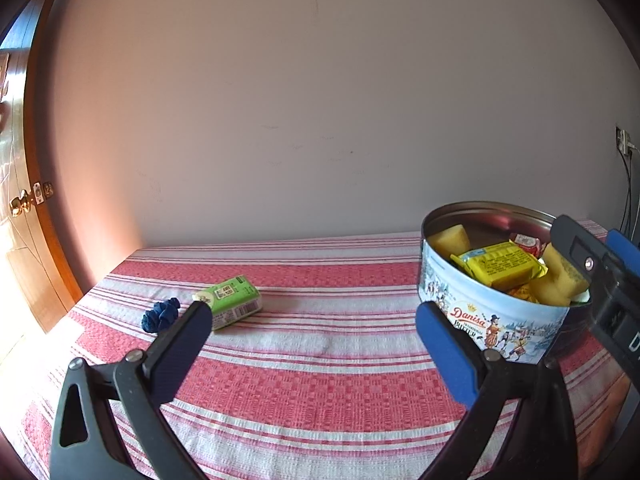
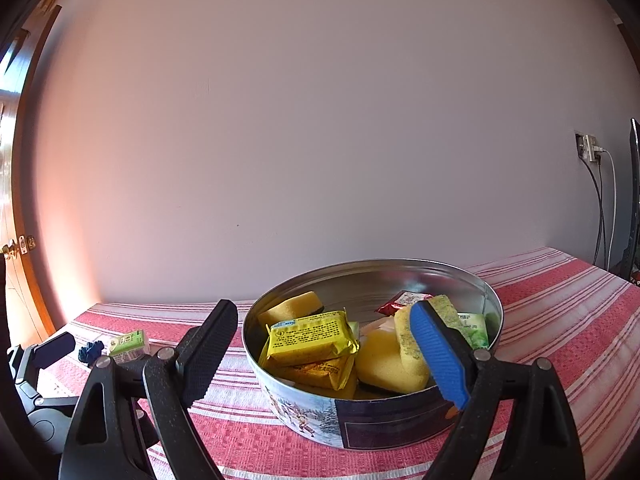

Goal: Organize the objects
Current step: 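Move both tools toward the green tissue pack and blue cloth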

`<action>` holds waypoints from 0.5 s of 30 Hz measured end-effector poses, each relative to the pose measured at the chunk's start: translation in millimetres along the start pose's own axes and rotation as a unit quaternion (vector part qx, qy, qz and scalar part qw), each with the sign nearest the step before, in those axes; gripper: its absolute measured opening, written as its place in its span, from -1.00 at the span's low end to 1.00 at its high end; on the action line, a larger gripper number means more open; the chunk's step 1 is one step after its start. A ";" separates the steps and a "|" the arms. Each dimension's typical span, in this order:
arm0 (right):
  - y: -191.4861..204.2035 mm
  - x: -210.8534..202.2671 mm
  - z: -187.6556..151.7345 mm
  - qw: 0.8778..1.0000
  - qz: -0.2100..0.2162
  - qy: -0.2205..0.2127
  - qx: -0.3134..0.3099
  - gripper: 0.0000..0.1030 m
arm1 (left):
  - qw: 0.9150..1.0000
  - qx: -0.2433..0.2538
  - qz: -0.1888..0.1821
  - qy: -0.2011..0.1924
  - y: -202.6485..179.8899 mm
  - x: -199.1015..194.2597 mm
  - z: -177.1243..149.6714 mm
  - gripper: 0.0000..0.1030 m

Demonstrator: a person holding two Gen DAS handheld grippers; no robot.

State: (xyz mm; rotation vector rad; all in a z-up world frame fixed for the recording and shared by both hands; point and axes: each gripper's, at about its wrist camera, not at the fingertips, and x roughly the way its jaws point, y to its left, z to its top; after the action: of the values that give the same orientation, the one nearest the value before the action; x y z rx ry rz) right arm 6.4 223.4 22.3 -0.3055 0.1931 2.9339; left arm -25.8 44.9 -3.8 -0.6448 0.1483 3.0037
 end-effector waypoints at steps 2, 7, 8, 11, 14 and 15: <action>7.4 2.4 -1.4 1.000 0.005 0.005 -0.004 0.74 | 1.000 -0.001 0.006 0.003 6.6 2.3 0.1 1.00; 25.1 9.7 -3.8 1.000 0.023 0.007 -0.004 0.74 | 1.000 -0.001 0.023 0.009 23.7 7.8 1.1 1.00; 29.0 11.9 -4.4 1.000 0.026 0.009 -0.005 0.74 | 1.000 0.000 0.026 0.010 26.8 8.7 1.4 1.00; 41.4 18.7 -6.4 0.999 0.033 0.017 -0.011 0.74 | 0.999 0.001 0.034 0.015 39.5 15.5 2.4 1.00; 52.7 25.4 -7.7 0.999 0.043 0.022 -0.009 0.74 | 0.999 0.001 0.042 0.018 52.4 22.0 3.0 1.00; 56.6 27.8 -8.2 0.999 0.046 0.025 -0.009 0.74 | 0.999 -0.001 0.045 0.020 57.1 24.9 3.5 1.00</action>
State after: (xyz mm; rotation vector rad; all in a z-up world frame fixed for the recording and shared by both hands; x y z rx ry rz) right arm -29.9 171.8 14.5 -0.3821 0.1933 3.0233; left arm -54.7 -10.4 -6.3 -0.7171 0.1798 3.0786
